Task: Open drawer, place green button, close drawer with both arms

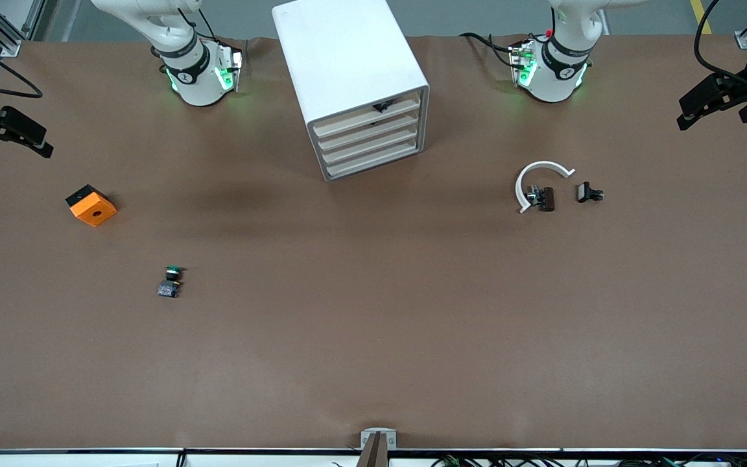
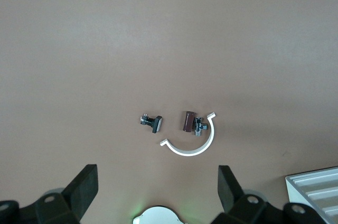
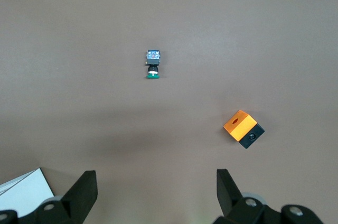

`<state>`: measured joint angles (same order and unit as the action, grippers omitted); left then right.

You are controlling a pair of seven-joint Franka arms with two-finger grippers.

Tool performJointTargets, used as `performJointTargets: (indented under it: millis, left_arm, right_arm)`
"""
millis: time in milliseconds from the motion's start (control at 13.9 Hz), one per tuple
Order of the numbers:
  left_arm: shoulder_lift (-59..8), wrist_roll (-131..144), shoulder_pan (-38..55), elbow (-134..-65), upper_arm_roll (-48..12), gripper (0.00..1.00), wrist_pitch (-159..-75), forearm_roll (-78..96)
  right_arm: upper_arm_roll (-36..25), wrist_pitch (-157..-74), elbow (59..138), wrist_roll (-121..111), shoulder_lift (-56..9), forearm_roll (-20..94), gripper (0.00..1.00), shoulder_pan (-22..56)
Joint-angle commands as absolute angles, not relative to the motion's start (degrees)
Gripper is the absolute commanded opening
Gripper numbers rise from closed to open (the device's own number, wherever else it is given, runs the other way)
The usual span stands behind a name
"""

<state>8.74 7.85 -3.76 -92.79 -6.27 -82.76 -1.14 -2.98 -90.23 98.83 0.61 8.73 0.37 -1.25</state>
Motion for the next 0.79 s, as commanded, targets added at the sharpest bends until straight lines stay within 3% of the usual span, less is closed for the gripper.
performJointTargets:
  millis: [0,215,431,718]
  left_arm:
    - [7.82,7.38,-3.78,-91.23,-6.5,1.0,-81.83,-1.23]
    - [3.89,7.73,-3.52,-90.01,-6.42,1.0,-82.09,-1.23]
    - [-4.9,7.91,-3.34,-84.56,-6.5,1.0,-82.18,-3.07]
    - [-11.76,8.44,-2.38,-84.64,-7.82,1.0,-88.66,-2.9]
  right_arm:
    - [-2.9,-90.35,100.02,0.62,10.02,0.09,1.0,-1.23]
    - [-2.9,-90.35,99.93,0.62,10.02,0.09,1.0,-1.23]
    - [-2.9,-90.26,98.79,0.97,9.76,0.09,1.0,-1.23]
    - [-3.08,-89.48,97.12,0.62,8.97,0.18,1.0,-1.32]
